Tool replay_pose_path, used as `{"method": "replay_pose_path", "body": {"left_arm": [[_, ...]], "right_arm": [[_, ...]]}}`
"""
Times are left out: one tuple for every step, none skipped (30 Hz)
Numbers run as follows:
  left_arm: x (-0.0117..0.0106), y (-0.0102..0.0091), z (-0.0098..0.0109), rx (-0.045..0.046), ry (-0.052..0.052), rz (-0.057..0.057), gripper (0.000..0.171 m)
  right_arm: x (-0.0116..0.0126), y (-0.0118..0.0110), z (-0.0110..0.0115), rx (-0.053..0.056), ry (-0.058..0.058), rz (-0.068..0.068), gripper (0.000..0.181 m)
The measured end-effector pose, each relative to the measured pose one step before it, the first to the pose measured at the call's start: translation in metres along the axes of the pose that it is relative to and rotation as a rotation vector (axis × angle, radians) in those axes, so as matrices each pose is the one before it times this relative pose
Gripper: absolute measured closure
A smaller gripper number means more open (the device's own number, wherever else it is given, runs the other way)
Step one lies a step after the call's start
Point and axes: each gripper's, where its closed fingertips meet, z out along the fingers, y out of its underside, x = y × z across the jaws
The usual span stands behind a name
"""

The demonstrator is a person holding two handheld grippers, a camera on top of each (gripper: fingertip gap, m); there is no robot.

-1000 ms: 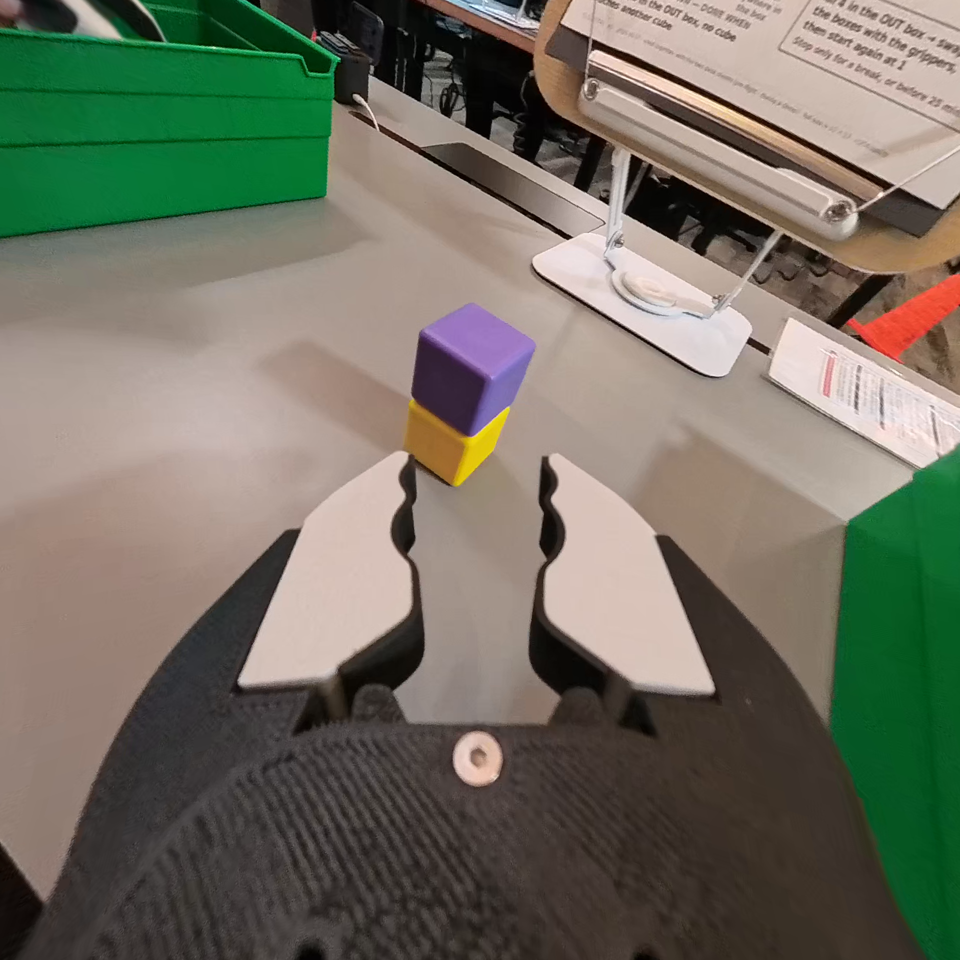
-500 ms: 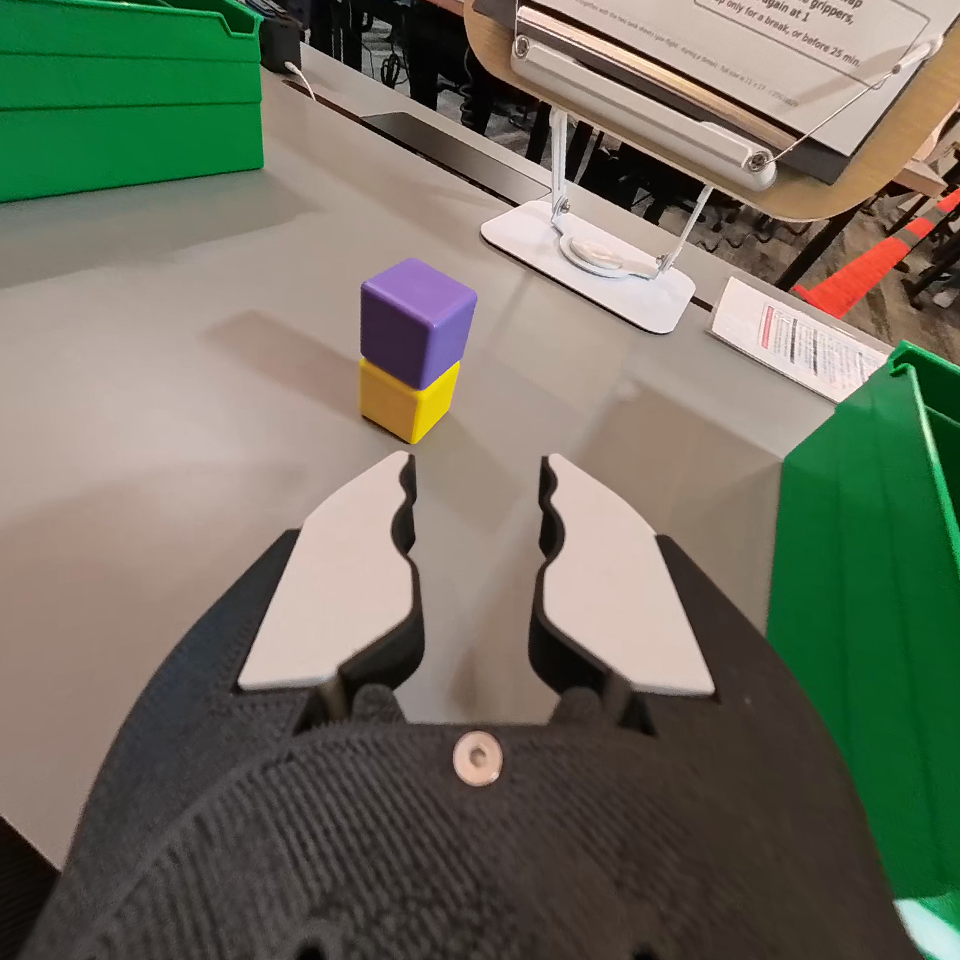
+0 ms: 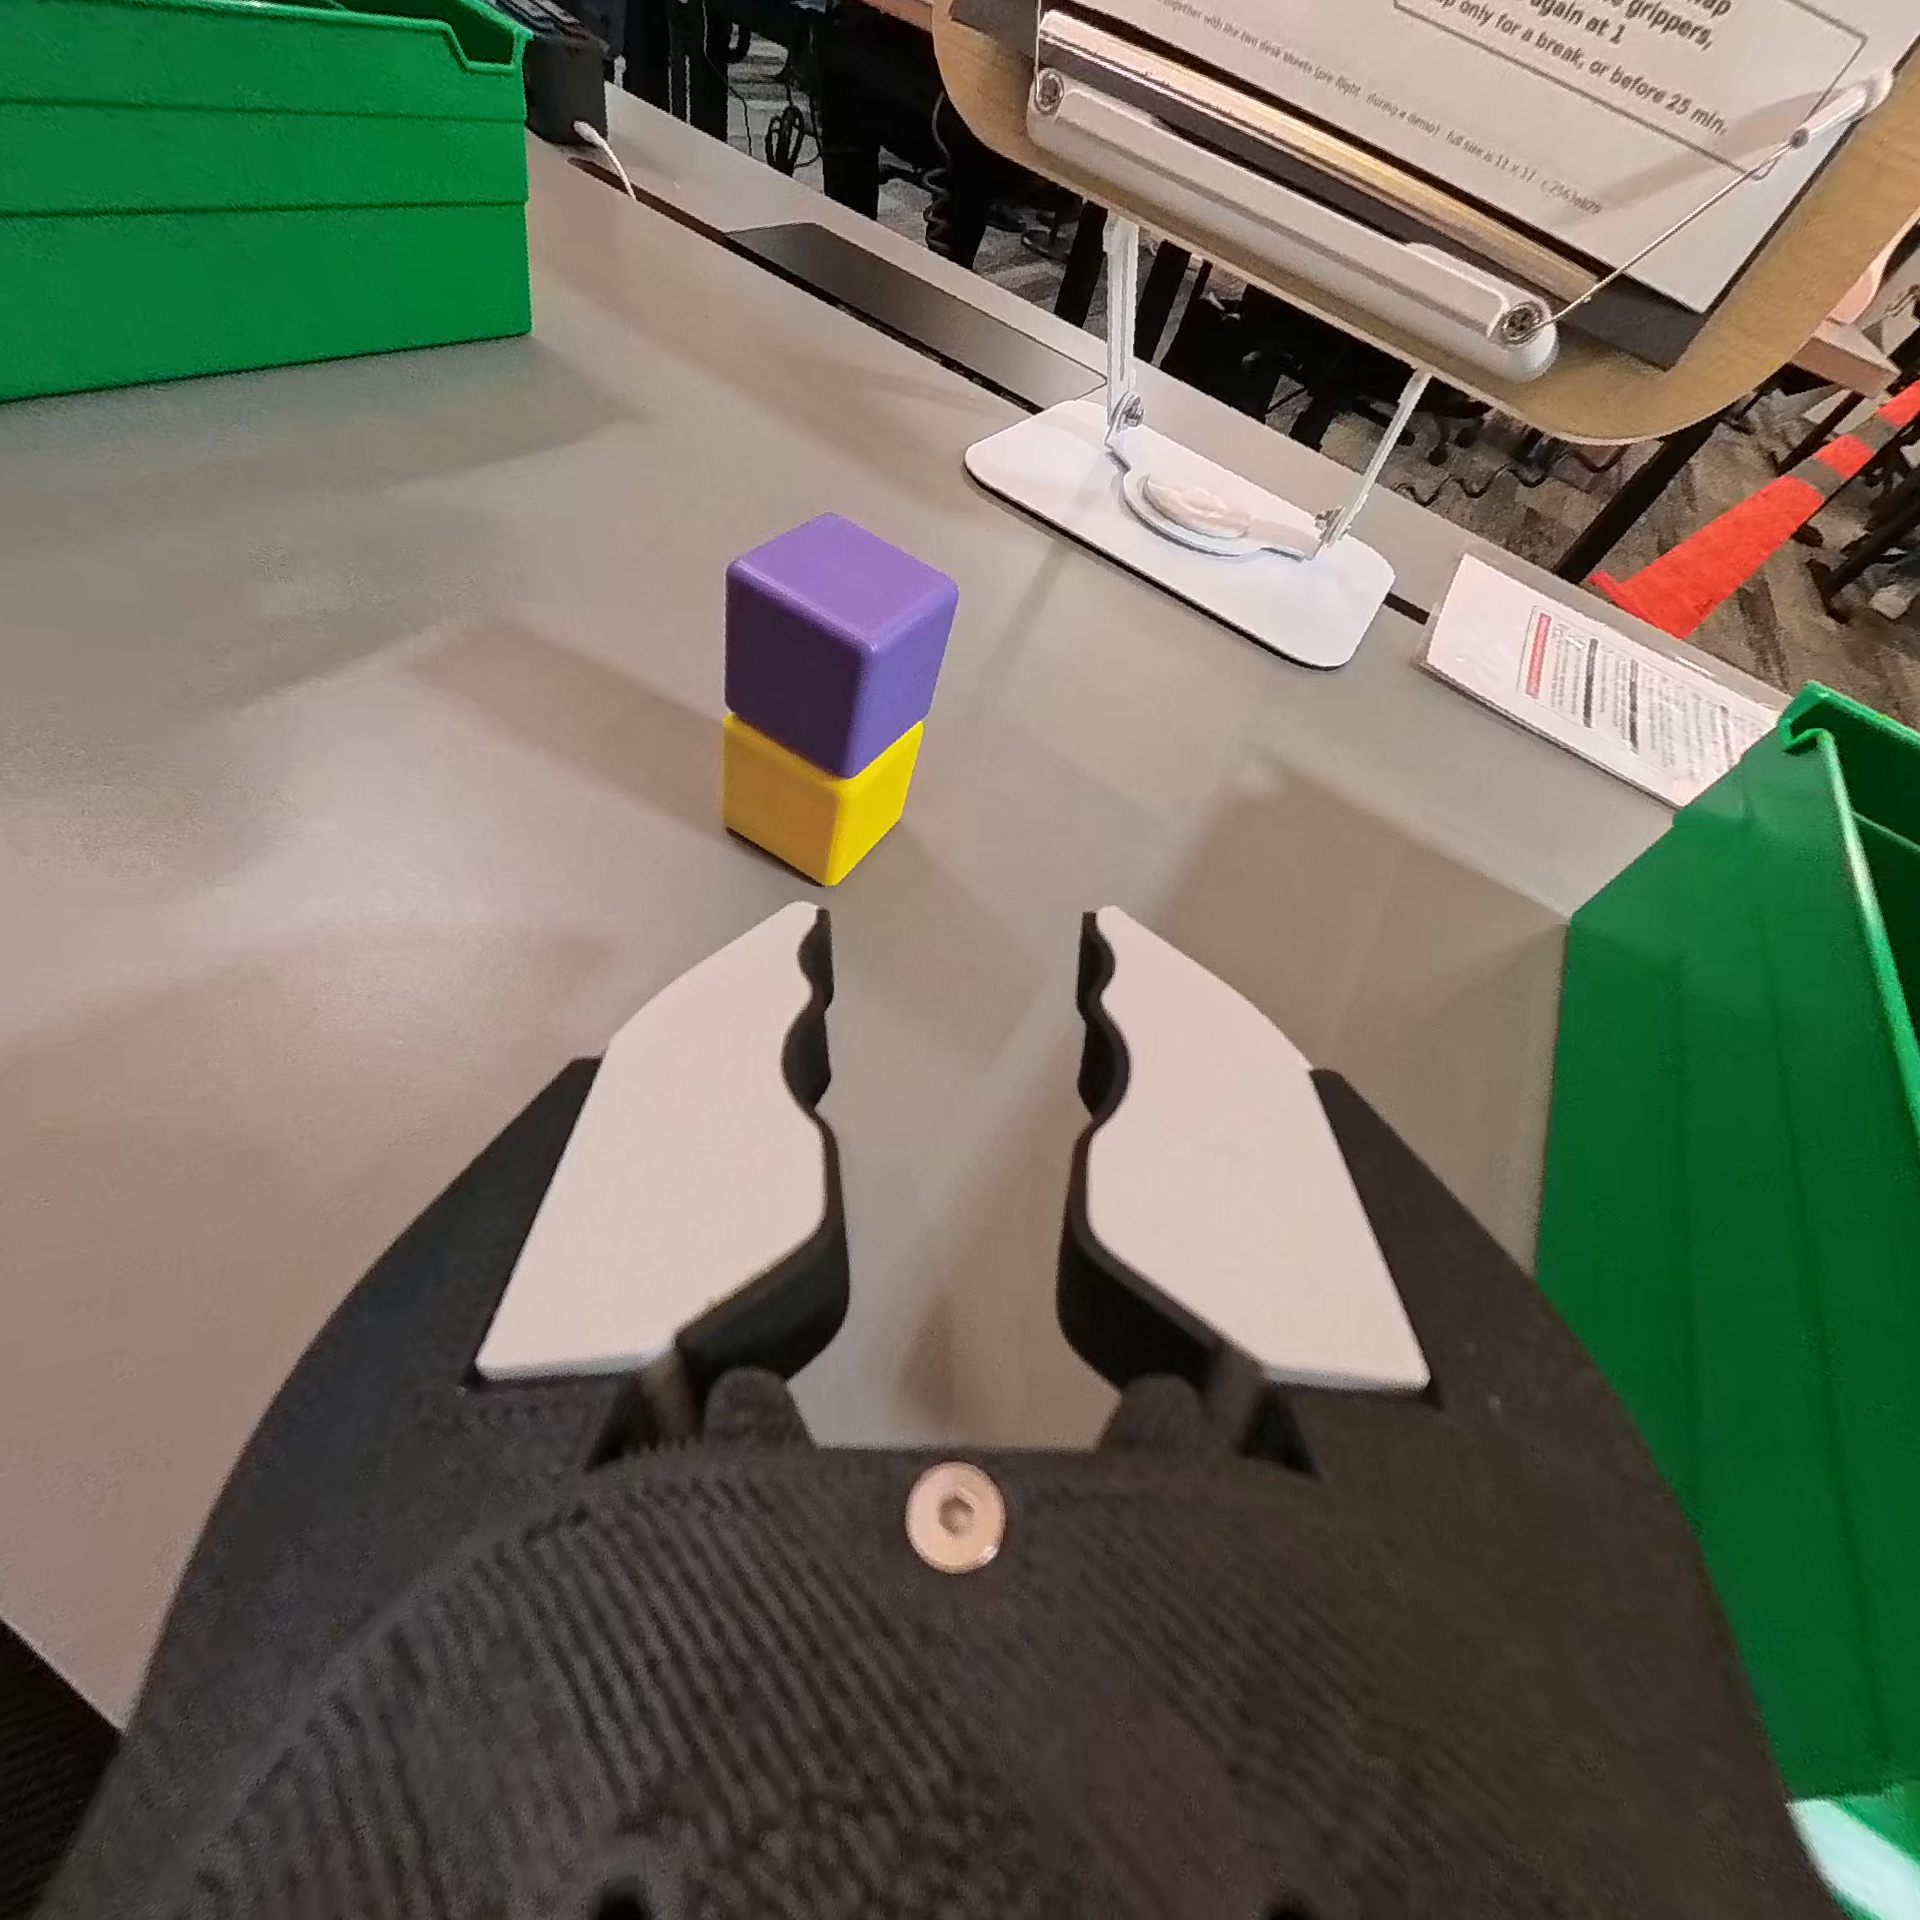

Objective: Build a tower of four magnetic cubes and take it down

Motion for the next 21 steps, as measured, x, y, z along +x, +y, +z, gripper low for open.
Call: {"method": "replay_pose_path", "body": {"left_arm": [[0.01104, -0.01691, -0.00191, 0.04863, 0.0236, 0.0135, 0.125], [0.01291, -0.01676, 0.00075, 0.04795, 0.0309, 0.0115, 0.125], [0.01548, -0.01513, 0.00355, 0.04031, 0.0446, 0.0117, 0.125], [0.01585, -0.01328, 0.00638, 0.03317, 0.047, 0.0102, 0.125], [0.01604, -0.01169, 0.00923, 0.0316, 0.048, 0.0051, 0.125], [0.01689, -0.00963, 0.01207, 0.02917, 0.0566, 0.0002, 0.125], [0.01625, -0.00735, 0.01484, 0.02913, 0.0568, -0.01, 0.125], [0.0145, -0.0042, 0.01682, 0.02625, 0.0527, -0.0198, 0.126], [0.012, -0.00086, 0.01806, 0.02142, 0.042, -0.0289, 0.126], [0.0101, 0.00293, 0.01803, 0.01099, 0.0354, -0.0296, 0.126], [0.00919, 0.00605, 0.01716, 0.00108, 0.0333, -0.0211, 0.126], [0.00765, 0.00787, 0.01581, -0.00473, 0.0264, -0.01, 0.126], [0.0061, 0.00945, 0.01379, -0.0167, 0.0199, 0.001, 0.125], [0.00217, 0.00937, 0.01156, -0.01851, -0.0003, 0.0031, 0.125], [0.00033, 0.0084, 0.00926, -0.01823, -0.0057, 0.0102, 0.125], [0.0001, 0.00603, 0.00727, -0.0056, 0.0028, 0.0063, 0.125], [0.00206, 0.00311, 0.00543, 0.01216, 0.0253, -0.0001, 0.125], [0.00294, 0.00072, 0.004, 0.02451, 0.0389, -0.0098, 0.125], [0.00129, -0.00002, 0.00265, 0.0231, 0.0339, -0.0179, 0.125], [-0.00058, -0.00042, 0.00176, 0.0193, 0.0241, -0.0198, 0.125], [-0.00146, 0.00042, 0.00165, 0.0088, 0.0211, -0.0188, 0.125]], "right_arm": [[-0.00003, 0.00014, -0.00004, -0.0005, 0.0003, -0.0007, 0.135], [0.0, 0.00001, 0.00001, -0.0005, 0.0004, -0.001, 0.135], [-0.00008, 0.00013, -0.00008, -0.0005, 0.0004, -0.0011, 0.135], [0.0, 0.00006, -0.00019, -0.0003, 0.0006, -0.001, 0.135], [0.0001, 0.00013, -0.00024, -0.0004, 0.0006, -0.0007, 0.135], [0.00019, 0.00014, -0.00027, -0.0001, 0.0007, 0.0001, 0.135], [0.00018, 0.00002, -0.00024, 0.0002, 0.0004, 0.0011, 0.135], [0.00024, 0.00019, -0.00026, 0.0, 0.0003, 0.0016, 0.135], [0.00039, 0.00037, -0.00034, -0.0004, 0.0009, 0.0008, 0.135], [0.00044, 0.0003, -0.00043, -0.0007, 0.0014, -0.0001, 0.135], [0.00048, 0.00029, -0.00049, -0.0003, 0.0016, 0.0003, 0.135], [0.00052, 0.00029, -0.00071, 0.0001, 0.0009, 0.0014, 0.135], [0.00064, 0.00009, -0.00089, 0.0009, 0.0018, 0.0028, 0.135], [0.00073, 0.00019, -0.00088, 0.0012, 0.002, 0.0035, 0.135], [0.00068, 0.00026, -0.00071, 0.0007, 0.0021, 0.0032, 0.135], [0.0006, 0.0004, -0.00075, 0.0003, 0.0017, 0.0019, 0.135], [0.00053, 0.00071, -0.00054, -0.0007, 0.0014, 0.0005, 0.135], [0.00066, 0.0006, -0.00039, -0.0011, 0.0019, 0.0003, 0.135], [0.0006, 0.00049, -0.00017, -0.0009, 0.0019, 0.0013, 0.135], [0.00048, 0.00051, -0.00007, -0.0013, 0.001, 0.0023, 0.135], [0.00021, 0.00061, 0.00004, -0.002, 0.0002, 0.002, 0.136]]}}
